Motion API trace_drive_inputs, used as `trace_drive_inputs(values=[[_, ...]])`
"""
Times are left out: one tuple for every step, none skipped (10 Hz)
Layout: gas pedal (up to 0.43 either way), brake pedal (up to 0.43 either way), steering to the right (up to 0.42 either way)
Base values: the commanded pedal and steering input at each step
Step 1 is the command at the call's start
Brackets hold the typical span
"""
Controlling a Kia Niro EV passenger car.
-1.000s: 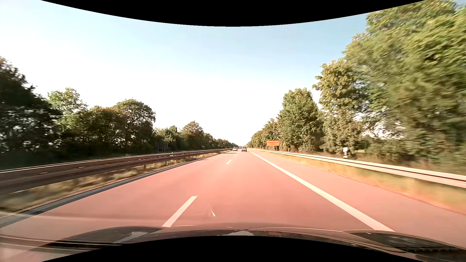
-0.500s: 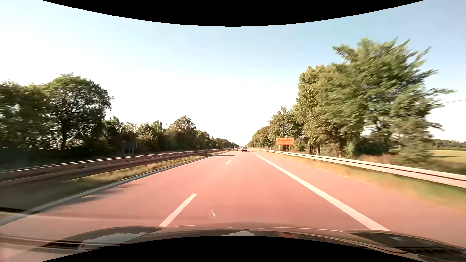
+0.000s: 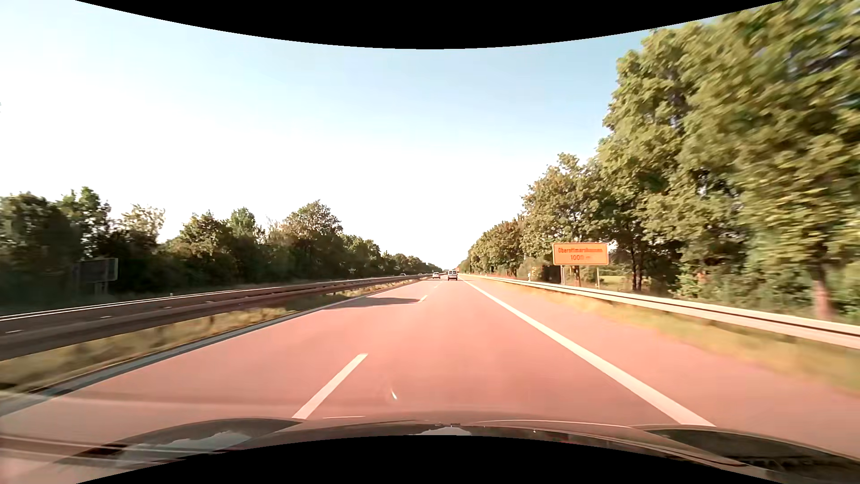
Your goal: Follow the waypoints while adhering to traffic rules and regulations
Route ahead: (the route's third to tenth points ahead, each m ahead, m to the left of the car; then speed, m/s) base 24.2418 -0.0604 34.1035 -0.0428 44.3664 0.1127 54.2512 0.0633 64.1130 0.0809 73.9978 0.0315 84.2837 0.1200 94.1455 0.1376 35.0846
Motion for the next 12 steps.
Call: trace_drive_inputs(values=[[0.24,0.006,-0.003],[0.24,0.006,-0.003],[0.248,0.006,-0.003],[0.248,0.006,-0.003],[0.248,0.006,-0.003],[0.26,0.006,-0.002],[0.26,0.006,-0.002],[0.26,0.006,-0.001],[0.268,0.006,0.0],[0.268,0.006,0.0],[0.28,0.006,0.0],[0.287,0.006,0.0]])
